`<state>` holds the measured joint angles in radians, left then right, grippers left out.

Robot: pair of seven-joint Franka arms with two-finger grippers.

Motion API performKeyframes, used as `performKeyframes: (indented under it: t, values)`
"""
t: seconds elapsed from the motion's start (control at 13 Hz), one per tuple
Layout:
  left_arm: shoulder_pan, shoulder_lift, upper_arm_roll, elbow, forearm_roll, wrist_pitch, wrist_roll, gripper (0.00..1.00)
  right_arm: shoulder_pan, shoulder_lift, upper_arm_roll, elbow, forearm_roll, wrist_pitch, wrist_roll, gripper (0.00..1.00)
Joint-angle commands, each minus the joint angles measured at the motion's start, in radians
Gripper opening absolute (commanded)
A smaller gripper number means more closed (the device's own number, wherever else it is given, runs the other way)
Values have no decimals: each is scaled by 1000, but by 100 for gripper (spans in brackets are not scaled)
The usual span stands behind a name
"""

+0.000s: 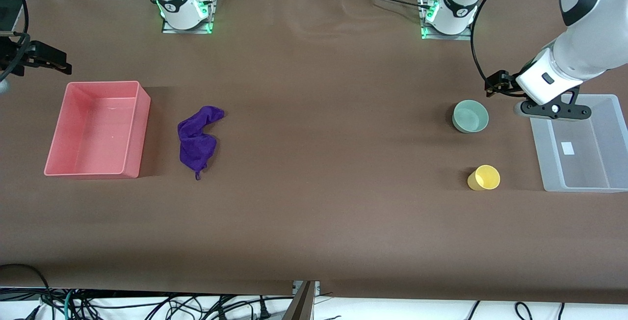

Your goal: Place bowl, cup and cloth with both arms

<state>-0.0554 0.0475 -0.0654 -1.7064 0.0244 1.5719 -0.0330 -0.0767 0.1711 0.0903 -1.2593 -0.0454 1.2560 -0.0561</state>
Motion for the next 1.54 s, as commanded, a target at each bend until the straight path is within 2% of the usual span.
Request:
performKeyframes:
  t: [0.0, 0.15, 0.31, 0.46, 0.54, 0.62, 0.77, 1.08, 1.23, 1.31, 1.46]
  values:
    - [23, -15, 1, -36, -8, 14, 8, 100, -6, 17, 3, -5, -11, 11, -7, 100]
    - [58, -37, 2, -138, -6, 138, 50, 100, -6, 41, 3, -6, -7, 16, -1, 100]
    - [124, -54, -1, -286, -6, 317, 158, 100, -2, 89, 5, -9, -10, 26, -4, 100]
    - [141, -66, 1, -419, -6, 438, 197, 100, 2, 172, 5, -23, -10, 39, -7, 100]
    - [149, -67, 1, -491, -6, 509, 212, 100, 5, 182, 6, -60, -1, 75, -7, 100]
    - [154, -66, 1, -566, -6, 573, 240, 100, 11, 180, 11, -125, 7, 142, -5, 100]
    - [155, -19, 1, -643, -4, 634, 294, 100, 28, 183, 14, -260, 19, 286, 5, 100]
    - [218, 152, 1, -665, -4, 841, 620, 100, 87, 200, 14, -558, 19, 645, 83, 100]
    - [216, 172, 1, -705, -4, 933, 705, 95, 110, 223, 25, -665, 19, 796, 96, 100]
    - [218, 179, 1, -717, -4, 963, 732, 79, 114, 235, 26, -707, 19, 860, 96, 100]
    - [218, 225, 1, -717, -4, 988, 766, 25, 117, 260, 26, -762, 19, 966, 99, 100]
